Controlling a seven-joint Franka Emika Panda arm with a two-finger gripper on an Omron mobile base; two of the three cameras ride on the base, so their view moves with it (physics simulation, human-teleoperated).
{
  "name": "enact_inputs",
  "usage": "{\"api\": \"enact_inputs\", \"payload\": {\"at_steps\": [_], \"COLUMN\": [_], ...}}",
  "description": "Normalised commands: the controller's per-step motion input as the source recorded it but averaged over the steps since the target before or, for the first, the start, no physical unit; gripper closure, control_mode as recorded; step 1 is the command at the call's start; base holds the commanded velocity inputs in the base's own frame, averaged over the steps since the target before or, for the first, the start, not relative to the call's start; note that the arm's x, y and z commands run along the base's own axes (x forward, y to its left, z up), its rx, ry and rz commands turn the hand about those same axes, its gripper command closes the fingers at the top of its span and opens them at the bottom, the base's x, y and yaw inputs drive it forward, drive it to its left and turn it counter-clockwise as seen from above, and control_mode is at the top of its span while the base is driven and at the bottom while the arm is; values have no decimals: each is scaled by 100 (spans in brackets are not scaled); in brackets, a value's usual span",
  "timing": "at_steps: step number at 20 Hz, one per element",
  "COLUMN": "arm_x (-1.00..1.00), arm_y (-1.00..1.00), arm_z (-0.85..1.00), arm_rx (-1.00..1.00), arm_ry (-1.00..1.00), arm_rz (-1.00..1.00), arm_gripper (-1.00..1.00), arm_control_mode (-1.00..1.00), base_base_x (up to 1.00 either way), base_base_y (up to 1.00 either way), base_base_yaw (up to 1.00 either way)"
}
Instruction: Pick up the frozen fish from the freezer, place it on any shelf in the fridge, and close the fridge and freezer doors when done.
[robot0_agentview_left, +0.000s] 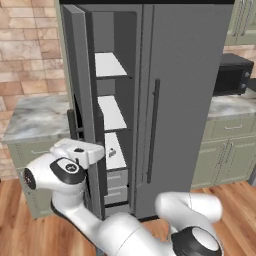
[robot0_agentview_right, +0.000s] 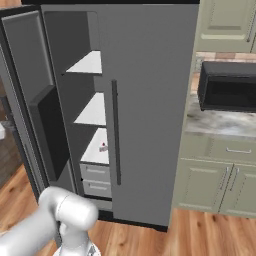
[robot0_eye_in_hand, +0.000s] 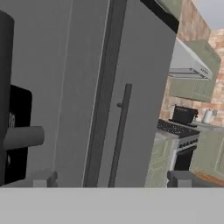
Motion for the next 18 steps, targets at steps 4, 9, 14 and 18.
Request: {"api": "enact_inputs", "payload": {"at_steps": [4,9,14,18], "arm_x": [-42,2,19,51], "arm_y": [70,8,5,22], "arm_z": [-3,-26,-57,-19], "arm_rx": [-9,0,0,0], "arm_ry": [-7,2,0,0], "arm_rz": [-10,0,-1,-5], "arm_gripper": [-100,-100,-100,-100], "arm_control_mode": [-100,-100,-100,-100], "base_base_x": [0,0,0,0], "base_base_y": [0,0,0,0], "base_base_yaw": [0,0,0,0]}}
